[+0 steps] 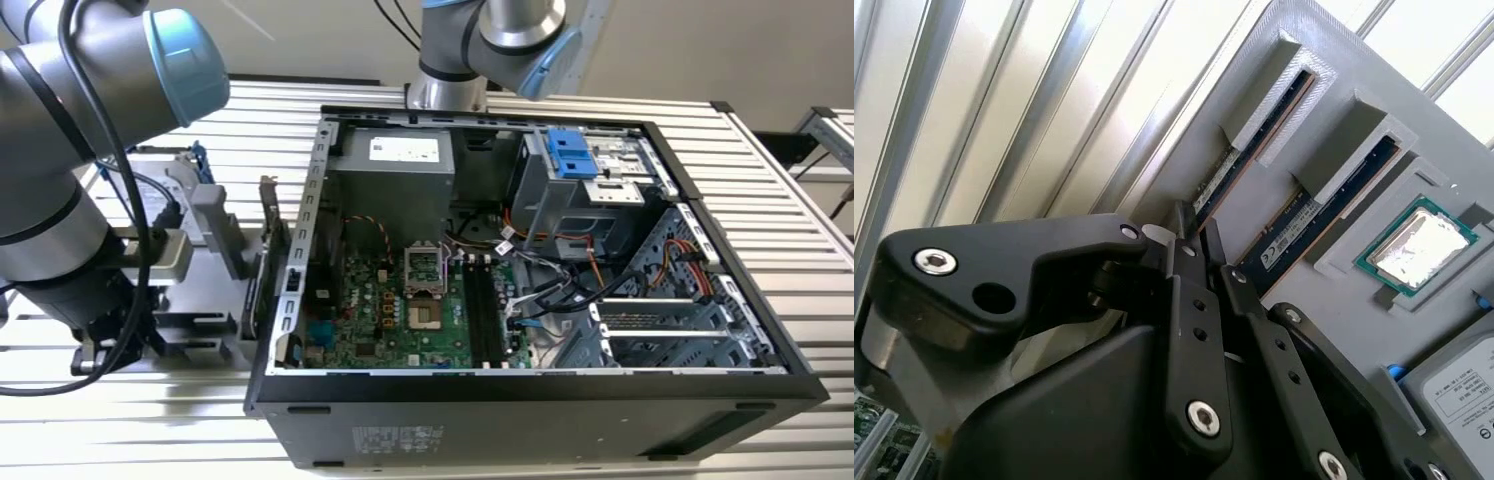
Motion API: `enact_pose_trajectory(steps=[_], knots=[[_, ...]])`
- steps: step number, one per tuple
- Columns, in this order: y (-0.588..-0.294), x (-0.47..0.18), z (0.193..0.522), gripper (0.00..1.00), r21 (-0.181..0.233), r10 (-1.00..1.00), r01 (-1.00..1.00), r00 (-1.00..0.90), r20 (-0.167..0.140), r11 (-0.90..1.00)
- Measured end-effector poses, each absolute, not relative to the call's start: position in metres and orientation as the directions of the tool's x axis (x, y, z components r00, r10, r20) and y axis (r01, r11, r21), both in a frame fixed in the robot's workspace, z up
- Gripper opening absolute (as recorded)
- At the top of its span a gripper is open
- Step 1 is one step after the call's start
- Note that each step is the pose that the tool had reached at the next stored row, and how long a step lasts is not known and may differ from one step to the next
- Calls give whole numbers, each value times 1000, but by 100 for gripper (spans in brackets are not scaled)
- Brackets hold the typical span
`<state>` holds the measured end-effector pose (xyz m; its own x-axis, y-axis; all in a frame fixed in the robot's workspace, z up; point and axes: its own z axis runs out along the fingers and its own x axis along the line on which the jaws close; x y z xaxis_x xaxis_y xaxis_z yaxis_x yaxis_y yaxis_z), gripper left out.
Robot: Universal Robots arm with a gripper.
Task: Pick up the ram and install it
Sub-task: 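Pick up the ram and move it above insertion slot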
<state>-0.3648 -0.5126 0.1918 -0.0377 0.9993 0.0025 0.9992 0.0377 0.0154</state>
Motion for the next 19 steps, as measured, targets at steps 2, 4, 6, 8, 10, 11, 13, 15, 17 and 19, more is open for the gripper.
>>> enact_pose_trajectory(steps=[2, 4, 6, 8, 10, 11, 13, 15, 17, 19], knots=[[-513, -365, 193, 0, 15, 999, 999, -38, 2, 38], [-513, -365, 195, 0, 15, 999, 999, -38, 2, 38], [-513, -365, 197, 0, 15, 999, 999, -38, 2, 38], [-513, -365, 199, 0, 15, 999, 999, -38, 2, 38], [-513, -365, 202, 0, 15, 999, 999, -38, 2, 38], [-513, -365, 203, 0, 15, 999, 999, -38, 2, 38], [-513, -365, 205, 0, 15, 999, 999, -38, 2, 38], [-513, -365, 207, 0, 15, 999, 999, -38, 2, 38], [-513, -365, 209, 0, 15, 999, 999, -38, 2, 38], [-513, -365, 211, 0, 15, 999, 999, -38, 2, 38]])
